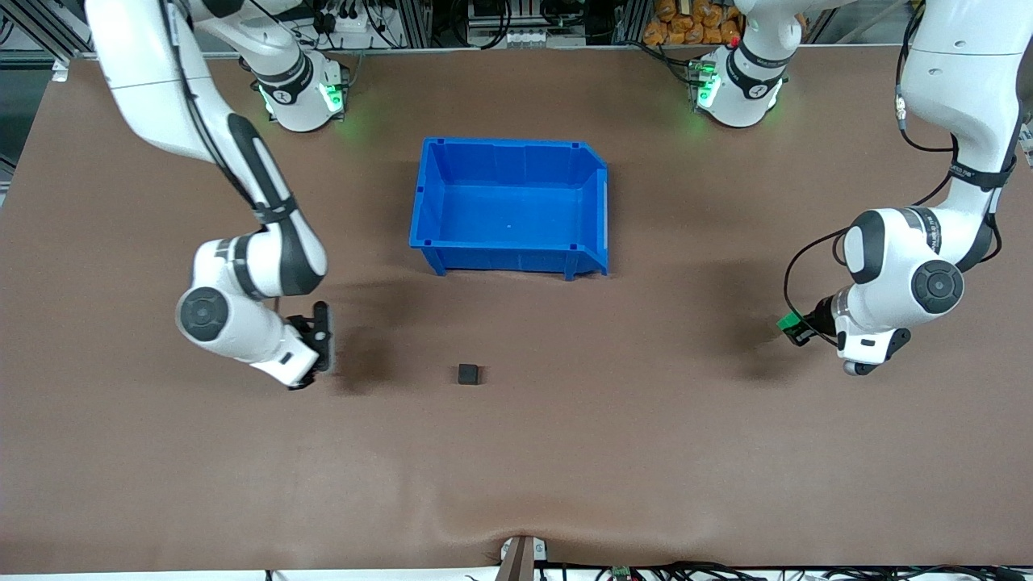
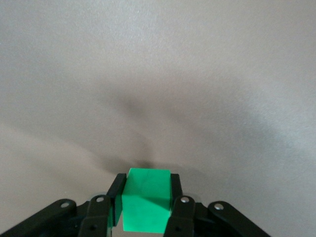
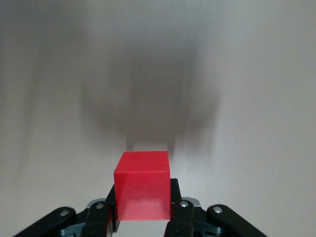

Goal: Attach green and red cubes to black cube
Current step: 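Carry the red cube with the right gripper toward the black cube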

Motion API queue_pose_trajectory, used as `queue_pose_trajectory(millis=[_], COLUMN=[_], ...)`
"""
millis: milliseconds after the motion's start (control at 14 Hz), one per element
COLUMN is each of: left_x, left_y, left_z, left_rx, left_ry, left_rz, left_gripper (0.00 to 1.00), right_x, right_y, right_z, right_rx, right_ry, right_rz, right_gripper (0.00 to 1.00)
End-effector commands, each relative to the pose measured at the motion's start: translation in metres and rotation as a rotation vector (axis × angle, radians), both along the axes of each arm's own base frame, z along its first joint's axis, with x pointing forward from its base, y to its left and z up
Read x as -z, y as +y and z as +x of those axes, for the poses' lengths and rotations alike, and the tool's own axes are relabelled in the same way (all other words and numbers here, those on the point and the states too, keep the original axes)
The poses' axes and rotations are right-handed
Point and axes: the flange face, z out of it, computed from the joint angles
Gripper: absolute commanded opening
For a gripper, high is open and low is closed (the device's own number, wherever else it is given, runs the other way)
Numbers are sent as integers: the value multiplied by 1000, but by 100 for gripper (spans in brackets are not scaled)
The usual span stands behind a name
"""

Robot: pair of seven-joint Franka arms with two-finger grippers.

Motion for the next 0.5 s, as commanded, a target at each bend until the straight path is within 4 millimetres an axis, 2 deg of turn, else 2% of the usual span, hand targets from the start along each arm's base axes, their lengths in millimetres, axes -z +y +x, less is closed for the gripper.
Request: queue_pose_trajectory(millis=[0,214,429], left_x=[-28,-58,-80], left_y=[-2,-7,-21], left_z=[3,8,10], left_rx=[-23,-10,6], left_ry=[-13,-7,-34], left_rz=[0,0,-4], left_gripper=[0,0,0], right_x=[-7,7,25], right_y=[37,87,116], right_z=[17,9,7], right_rx=[39,178,272], right_ry=[-30,-4,25], right_rz=[13,24,3], right_gripper=[0,0,0])
